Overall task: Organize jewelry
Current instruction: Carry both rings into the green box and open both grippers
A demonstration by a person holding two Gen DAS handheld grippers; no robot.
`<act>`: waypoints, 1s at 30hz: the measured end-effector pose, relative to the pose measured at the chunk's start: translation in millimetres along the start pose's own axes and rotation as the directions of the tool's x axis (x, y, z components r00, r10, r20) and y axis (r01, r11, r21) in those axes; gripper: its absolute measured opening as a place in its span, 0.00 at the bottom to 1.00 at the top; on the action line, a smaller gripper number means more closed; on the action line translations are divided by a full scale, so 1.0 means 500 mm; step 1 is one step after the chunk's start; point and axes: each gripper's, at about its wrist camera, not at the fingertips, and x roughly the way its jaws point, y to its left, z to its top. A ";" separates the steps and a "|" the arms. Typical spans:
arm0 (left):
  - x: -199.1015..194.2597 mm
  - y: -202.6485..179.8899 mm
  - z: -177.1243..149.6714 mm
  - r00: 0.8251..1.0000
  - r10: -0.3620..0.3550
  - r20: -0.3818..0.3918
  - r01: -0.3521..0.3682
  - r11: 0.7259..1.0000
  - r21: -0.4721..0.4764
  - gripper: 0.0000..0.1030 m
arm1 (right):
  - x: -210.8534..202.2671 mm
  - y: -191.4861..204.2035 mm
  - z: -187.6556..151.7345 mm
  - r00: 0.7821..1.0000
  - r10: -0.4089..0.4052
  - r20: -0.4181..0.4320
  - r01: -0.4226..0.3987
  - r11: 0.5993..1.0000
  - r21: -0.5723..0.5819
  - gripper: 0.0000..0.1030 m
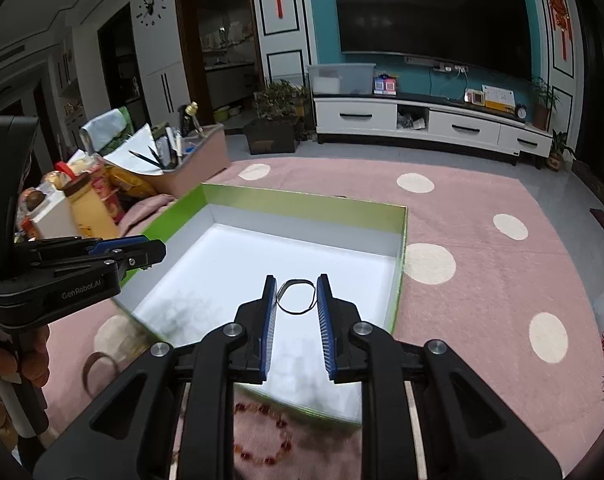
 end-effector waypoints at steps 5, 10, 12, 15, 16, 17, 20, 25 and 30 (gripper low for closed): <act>0.037 0.017 0.011 0.999 0.040 -0.023 -0.040 0.999 -0.010 0.20 | 0.035 -0.002 0.008 1.000 -0.014 -0.024 0.014 1.000 0.008 0.20; 0.033 0.020 0.009 0.999 0.045 -0.010 -0.045 0.999 -0.015 0.60 | 0.035 -0.004 0.012 1.000 -0.015 -0.015 0.015 0.999 0.031 0.37; 0.027 0.018 0.009 0.999 0.051 0.000 -0.051 0.999 -0.009 0.65 | 0.028 0.000 0.011 1.000 -0.014 -0.008 0.014 0.999 0.028 0.41; 0.010 0.017 0.008 0.999 0.052 0.010 -0.052 0.999 -0.012 0.73 | 0.011 0.005 0.010 1.000 -0.006 0.002 0.006 1.000 0.030 0.42; 0.003 0.018 0.006 0.998 0.054 0.016 -0.054 0.998 -0.013 0.76 | 0.005 0.005 0.011 1.000 -0.005 0.006 0.005 0.999 0.032 0.43; -0.005 0.018 0.004 0.998 0.056 0.021 -0.056 0.998 -0.012 0.77 | -0.002 0.005 0.011 1.000 -0.003 0.010 0.003 0.999 0.035 0.45; -0.026 0.021 -0.006 0.998 0.060 0.022 -0.060 0.998 -0.019 0.85 | -0.030 0.006 0.005 1.000 0.002 0.026 -0.003 0.999 0.044 0.51; -0.070 0.033 -0.031 0.997 0.067 0.025 -0.066 0.997 -0.038 0.88 | -0.072 0.009 -0.014 0.999 -0.001 0.034 -0.001 0.999 0.050 0.52; -0.115 0.042 -0.065 0.996 0.084 0.024 -0.082 0.995 -0.051 0.91 | -0.114 0.007 -0.039 1.000 -0.015 0.026 0.014 0.998 0.059 0.56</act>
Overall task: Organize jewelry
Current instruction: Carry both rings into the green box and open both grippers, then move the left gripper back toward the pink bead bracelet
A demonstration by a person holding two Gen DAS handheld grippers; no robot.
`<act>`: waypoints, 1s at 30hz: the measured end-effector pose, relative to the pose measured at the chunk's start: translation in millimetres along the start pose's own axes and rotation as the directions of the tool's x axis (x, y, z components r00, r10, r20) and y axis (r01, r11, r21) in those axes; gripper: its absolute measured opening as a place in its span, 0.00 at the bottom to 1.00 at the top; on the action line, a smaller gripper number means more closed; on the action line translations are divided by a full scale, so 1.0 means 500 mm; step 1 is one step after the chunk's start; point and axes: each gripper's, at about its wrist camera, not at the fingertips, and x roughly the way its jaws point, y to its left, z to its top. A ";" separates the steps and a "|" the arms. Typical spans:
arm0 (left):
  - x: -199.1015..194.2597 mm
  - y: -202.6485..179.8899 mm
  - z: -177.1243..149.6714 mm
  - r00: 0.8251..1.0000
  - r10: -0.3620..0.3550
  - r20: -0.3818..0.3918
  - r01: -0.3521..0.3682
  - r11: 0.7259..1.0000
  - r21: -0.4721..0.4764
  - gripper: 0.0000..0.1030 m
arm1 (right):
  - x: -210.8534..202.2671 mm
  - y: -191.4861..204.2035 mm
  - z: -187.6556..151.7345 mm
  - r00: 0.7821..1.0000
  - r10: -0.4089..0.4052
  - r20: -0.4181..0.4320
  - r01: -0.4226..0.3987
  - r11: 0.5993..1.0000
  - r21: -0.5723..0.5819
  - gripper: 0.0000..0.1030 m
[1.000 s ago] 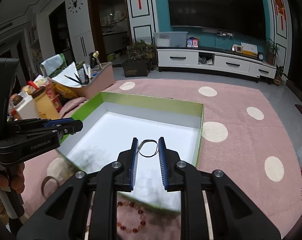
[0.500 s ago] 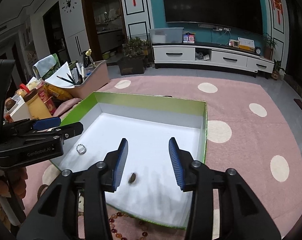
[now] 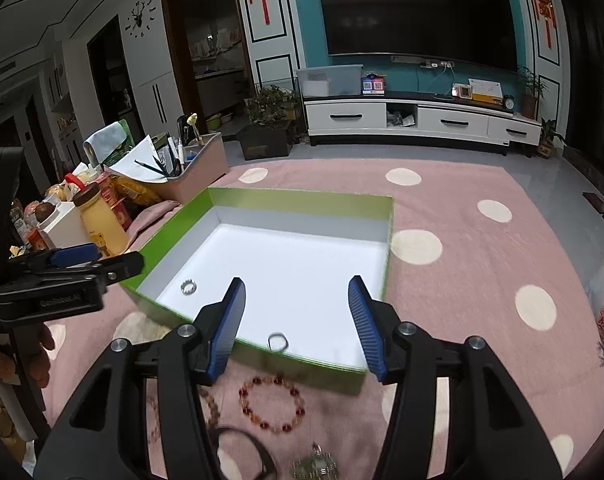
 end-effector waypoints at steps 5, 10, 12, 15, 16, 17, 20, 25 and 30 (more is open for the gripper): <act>-0.045 0.007 -0.040 0.999 0.028 -0.015 -0.028 1.000 0.010 0.96 | -0.047 -0.011 -0.026 1.000 -0.012 0.002 0.012 1.000 0.011 0.64; -0.074 0.020 -0.083 0.999 0.028 -0.035 -0.027 1.000 0.005 0.96 | -0.087 -0.024 -0.056 1.000 -0.022 -0.008 0.022 1.000 0.017 0.64; -0.082 0.027 -0.097 0.999 0.025 -0.042 -0.025 1.000 -0.001 0.96 | -0.099 -0.030 -0.067 1.000 -0.026 -0.012 0.026 0.999 0.023 0.64; -0.093 0.038 -0.120 0.998 0.025 -0.053 -0.026 1.000 -0.009 0.96 | -0.116 -0.041 -0.083 0.999 -0.032 -0.021 0.033 0.999 0.039 0.64; -0.097 0.043 -0.129 0.998 0.021 -0.059 -0.022 1.000 -0.015 0.96 | -0.122 -0.045 -0.090 0.999 -0.034 -0.025 0.035 0.998 0.044 0.64; -0.100 0.047 -0.137 0.998 0.018 -0.064 -0.020 1.000 -0.019 0.96 | -0.127 -0.047 -0.096 0.999 -0.037 -0.028 0.038 0.998 0.045 0.64; -0.108 0.054 -0.161 0.997 0.016 -0.077 -0.018 0.999 -0.028 0.96 | -0.138 -0.052 -0.112 0.998 -0.043 -0.039 0.045 0.998 0.051 0.64; -0.121 0.048 -0.197 0.995 -0.007 -0.096 0.005 1.000 -0.020 0.96 | -0.152 -0.069 -0.145 0.997 -0.044 -0.067 0.048 0.996 0.068 0.64; -0.122 0.047 -0.226 0.993 -0.024 -0.117 0.021 0.999 -0.034 0.96 | -0.154 -0.072 -0.184 0.993 -0.039 -0.107 0.046 0.997 0.064 0.64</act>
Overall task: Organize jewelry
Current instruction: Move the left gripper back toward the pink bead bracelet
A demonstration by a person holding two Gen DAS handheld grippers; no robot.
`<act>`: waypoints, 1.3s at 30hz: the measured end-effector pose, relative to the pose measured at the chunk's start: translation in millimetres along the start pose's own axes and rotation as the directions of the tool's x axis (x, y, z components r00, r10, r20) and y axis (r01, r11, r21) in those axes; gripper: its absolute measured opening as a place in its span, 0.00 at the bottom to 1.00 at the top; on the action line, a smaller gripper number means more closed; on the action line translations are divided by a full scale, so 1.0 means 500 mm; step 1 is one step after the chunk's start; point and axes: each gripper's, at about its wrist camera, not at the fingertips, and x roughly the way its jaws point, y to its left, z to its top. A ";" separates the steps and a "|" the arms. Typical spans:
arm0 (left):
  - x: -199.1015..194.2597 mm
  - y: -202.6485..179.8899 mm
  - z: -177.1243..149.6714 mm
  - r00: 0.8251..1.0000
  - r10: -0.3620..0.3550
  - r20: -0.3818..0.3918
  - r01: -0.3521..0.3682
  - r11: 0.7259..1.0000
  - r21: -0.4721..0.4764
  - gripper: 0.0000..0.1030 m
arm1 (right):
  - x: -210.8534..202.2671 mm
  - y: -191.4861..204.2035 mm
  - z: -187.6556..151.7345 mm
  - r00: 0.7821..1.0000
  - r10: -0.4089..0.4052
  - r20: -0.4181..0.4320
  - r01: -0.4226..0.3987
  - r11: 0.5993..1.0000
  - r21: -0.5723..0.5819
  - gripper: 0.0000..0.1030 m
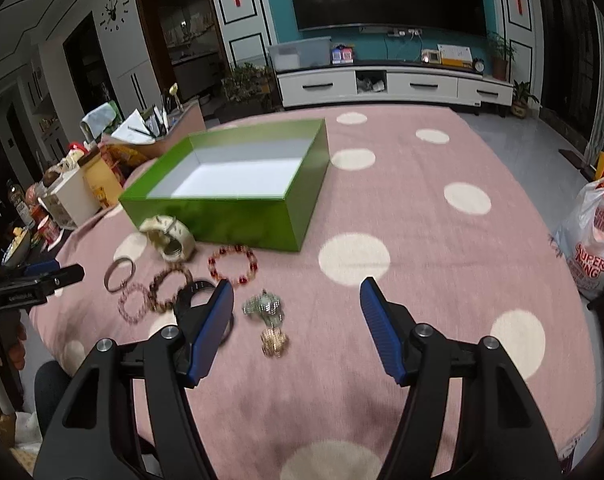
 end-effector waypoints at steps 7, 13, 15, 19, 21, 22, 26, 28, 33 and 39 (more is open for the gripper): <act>0.019 -0.008 -0.034 0.999 -0.015 -0.038 0.015 1.000 -0.007 0.89 | 0.022 0.012 -0.047 0.999 0.020 -0.047 -0.022 0.999 -0.037 0.64; 0.043 -0.019 -0.048 0.997 -0.024 -0.069 0.023 1.000 -0.018 0.80 | 0.051 0.018 -0.068 0.996 0.020 -0.082 -0.024 0.999 -0.048 0.64; 0.053 -0.021 -0.048 0.997 -0.026 -0.076 0.024 1.000 -0.020 0.77 | 0.058 0.018 -0.071 0.996 0.022 -0.086 -0.026 0.998 -0.048 0.64; 0.073 -0.025 -0.048 0.996 -0.019 -0.091 0.017 1.000 -0.023 0.71 | 0.073 0.018 -0.074 0.995 0.020 -0.100 -0.024 0.999 -0.048 0.64; 0.082 -0.029 -0.047 0.995 -0.013 -0.095 0.012 1.000 -0.019 0.68 | 0.080 0.018 -0.076 0.994 0.021 -0.106 -0.027 0.998 -0.049 0.64; 0.086 -0.031 -0.047 0.995 -0.011 -0.097 0.009 1.000 -0.017 0.66 | 0.085 0.018 -0.077 0.994 0.020 -0.109 -0.026 0.998 -0.052 0.64; 0.100 -0.039 -0.045 0.995 -0.002 -0.102 0.001 1.000 -0.007 0.57 | 0.099 0.022 -0.077 0.994 0.017 -0.112 -0.024 0.998 -0.065 0.64; 0.107 -0.044 -0.045 0.994 -0.003 -0.108 0.004 1.000 0.004 0.51 | 0.106 0.024 -0.075 0.994 0.011 -0.107 -0.019 0.997 -0.069 0.64; 0.117 -0.052 -0.046 0.994 -0.001 -0.111 0.003 1.000 0.020 0.46 | 0.121 0.025 -0.072 0.994 0.010 -0.112 -0.019 0.997 -0.079 0.64; 0.124 -0.061 -0.042 0.995 0.001 -0.104 0.003 0.999 0.042 0.43 | 0.135 0.032 -0.071 0.993 0.004 -0.116 -0.015 0.995 -0.100 0.64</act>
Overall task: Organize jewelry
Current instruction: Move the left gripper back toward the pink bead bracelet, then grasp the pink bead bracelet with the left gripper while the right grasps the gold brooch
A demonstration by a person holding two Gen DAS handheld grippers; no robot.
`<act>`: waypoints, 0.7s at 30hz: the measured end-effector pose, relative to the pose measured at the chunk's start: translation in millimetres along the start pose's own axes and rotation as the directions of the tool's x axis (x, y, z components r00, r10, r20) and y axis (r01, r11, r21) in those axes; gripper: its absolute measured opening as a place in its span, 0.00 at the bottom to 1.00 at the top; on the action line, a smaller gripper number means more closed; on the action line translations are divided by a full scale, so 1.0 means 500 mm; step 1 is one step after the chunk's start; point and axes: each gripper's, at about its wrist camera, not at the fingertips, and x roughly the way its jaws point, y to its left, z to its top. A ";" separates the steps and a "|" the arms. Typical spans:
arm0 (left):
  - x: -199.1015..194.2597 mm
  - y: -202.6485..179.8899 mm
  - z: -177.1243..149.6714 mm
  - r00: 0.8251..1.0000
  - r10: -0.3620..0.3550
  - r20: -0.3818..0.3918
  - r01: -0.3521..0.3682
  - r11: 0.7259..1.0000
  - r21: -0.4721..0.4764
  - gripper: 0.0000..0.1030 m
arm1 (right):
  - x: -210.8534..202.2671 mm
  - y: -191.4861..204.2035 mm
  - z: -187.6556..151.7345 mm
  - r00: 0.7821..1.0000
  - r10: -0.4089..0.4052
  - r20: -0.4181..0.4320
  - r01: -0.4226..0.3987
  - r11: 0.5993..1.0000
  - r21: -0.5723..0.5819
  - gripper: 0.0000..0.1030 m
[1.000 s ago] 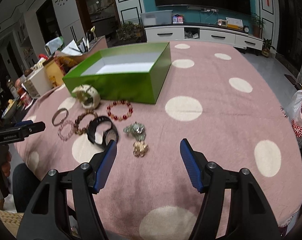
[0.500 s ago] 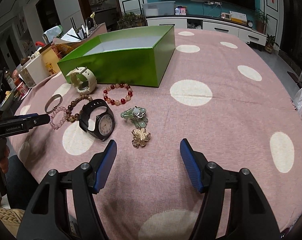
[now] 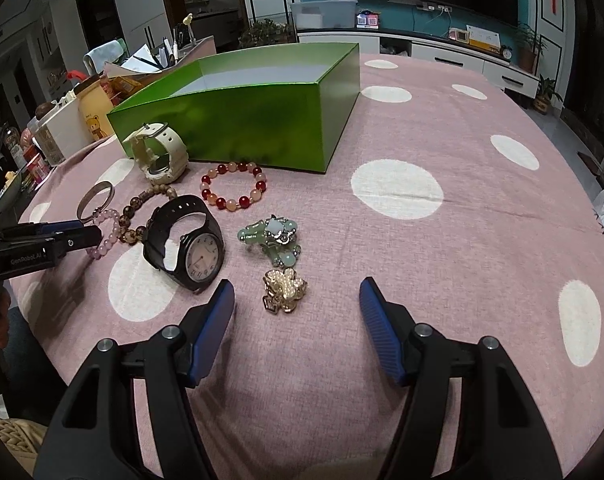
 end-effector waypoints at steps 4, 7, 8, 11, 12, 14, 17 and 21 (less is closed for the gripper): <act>0.006 -0.010 0.007 1.000 0.018 0.007 -0.018 1.000 0.022 0.34 | 0.009 0.007 0.006 1.000 -0.013 0.006 0.013 1.000 -0.023 0.62; 0.008 -0.011 0.009 0.999 0.027 0.017 -0.028 0.999 0.029 0.26 | 0.012 0.012 0.008 1.000 -0.026 0.011 0.027 0.999 -0.039 0.57; 0.007 -0.012 0.008 0.999 0.027 0.020 -0.028 0.999 0.033 0.24 | 0.013 0.013 0.009 0.999 -0.030 0.013 0.030 0.999 -0.043 0.56; 0.009 -0.015 0.010 0.999 0.025 0.027 -0.026 0.999 0.046 0.18 | 0.016 0.017 0.010 0.999 -0.040 0.018 0.041 0.997 -0.060 0.51; 0.009 -0.018 0.010 0.999 0.026 0.030 -0.028 0.998 0.053 0.16 | 0.017 0.018 0.010 0.999 -0.042 0.020 0.044 0.997 -0.066 0.48; 0.009 -0.021 0.009 0.999 0.026 0.032 -0.028 0.998 0.059 0.12 | 0.017 0.021 0.011 0.999 -0.043 0.023 0.044 0.996 -0.076 0.43; 0.011 -0.023 0.011 0.999 0.024 0.035 -0.027 0.998 0.064 0.08 | 0.018 0.022 0.011 0.999 -0.034 0.028 0.036 0.996 -0.087 0.35; 0.011 -0.024 0.012 0.999 0.024 0.037 -0.026 0.998 0.065 0.07 | 0.018 0.022 0.012 0.999 -0.026 0.030 0.028 0.996 -0.087 0.24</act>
